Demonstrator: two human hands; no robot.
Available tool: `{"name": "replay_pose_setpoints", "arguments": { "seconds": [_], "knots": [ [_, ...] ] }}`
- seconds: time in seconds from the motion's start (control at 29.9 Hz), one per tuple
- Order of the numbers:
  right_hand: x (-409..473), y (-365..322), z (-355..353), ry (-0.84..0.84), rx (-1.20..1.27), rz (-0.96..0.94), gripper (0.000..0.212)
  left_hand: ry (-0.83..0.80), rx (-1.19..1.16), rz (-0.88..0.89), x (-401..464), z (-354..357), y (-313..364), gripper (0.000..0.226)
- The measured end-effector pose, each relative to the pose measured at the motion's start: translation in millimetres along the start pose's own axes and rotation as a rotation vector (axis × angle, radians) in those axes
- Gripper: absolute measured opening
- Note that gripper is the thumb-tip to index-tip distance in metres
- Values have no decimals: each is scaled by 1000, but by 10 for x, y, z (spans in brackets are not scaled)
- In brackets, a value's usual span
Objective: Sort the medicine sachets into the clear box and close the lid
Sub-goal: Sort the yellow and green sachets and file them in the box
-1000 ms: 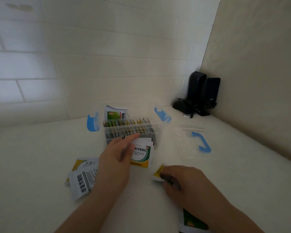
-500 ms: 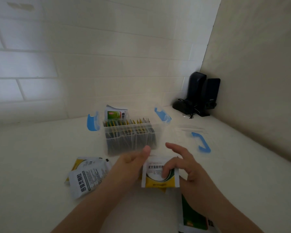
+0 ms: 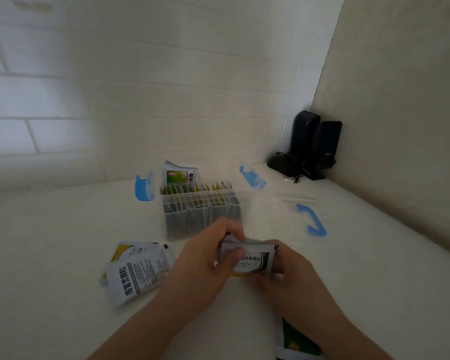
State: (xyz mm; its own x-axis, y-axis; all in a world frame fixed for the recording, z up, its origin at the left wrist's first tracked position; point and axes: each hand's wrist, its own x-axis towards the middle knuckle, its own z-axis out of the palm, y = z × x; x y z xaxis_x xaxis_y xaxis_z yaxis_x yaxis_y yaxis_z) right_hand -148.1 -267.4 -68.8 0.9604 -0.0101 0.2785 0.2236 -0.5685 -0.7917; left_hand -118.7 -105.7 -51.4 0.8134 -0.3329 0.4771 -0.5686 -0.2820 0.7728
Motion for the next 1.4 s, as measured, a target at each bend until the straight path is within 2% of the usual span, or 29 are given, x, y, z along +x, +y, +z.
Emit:
{"name": "replay_pose_setpoints", "arguments": {
  "seconds": [0.07,0.17,0.47,0.57,0.6,0.67,0.7,0.73,0.9,1.04,1.3,1.4],
  "knots": [
    [23,47,24,14,-18,-6,25,-56,-18,-7,-8,7,-5,38],
    [41,52,32,31,-57,-21,32,-115,-29,-16,-22,31,-10,50],
    [26,39,-6,36,-180,-55,32,-163,150,37,-26,55,-38,7],
    [-16,-37,-24,-16,-136,-43,24,-143,184,29,-32,51,-50,8],
    [-25,-58,-30,13,-120,-59,27,-119,178,22,-31,51,-46,9],
    [-33,-127,-62,106,-80,-79,33,-42,121,-7,-20,40,-27,16],
    [-23,-159,-82,115,-47,-83,29,0,68,-32,-9,28,-15,17],
    [-3,-192,-97,97,-4,-69,27,38,11,-57,3,15,-3,17],
    [15,-262,-161,-34,272,87,51,145,-256,-116,29,-17,63,10],
    [-19,-303,-57,-133,355,22,49,123,-410,-143,5,51,120,6],
    [-31,-327,-42,-26,381,-64,36,92,-539,-250,-21,132,150,13],
    [-30,-294,-10,-13,372,-56,35,99,-500,-274,-10,145,137,14]
  ]
}}
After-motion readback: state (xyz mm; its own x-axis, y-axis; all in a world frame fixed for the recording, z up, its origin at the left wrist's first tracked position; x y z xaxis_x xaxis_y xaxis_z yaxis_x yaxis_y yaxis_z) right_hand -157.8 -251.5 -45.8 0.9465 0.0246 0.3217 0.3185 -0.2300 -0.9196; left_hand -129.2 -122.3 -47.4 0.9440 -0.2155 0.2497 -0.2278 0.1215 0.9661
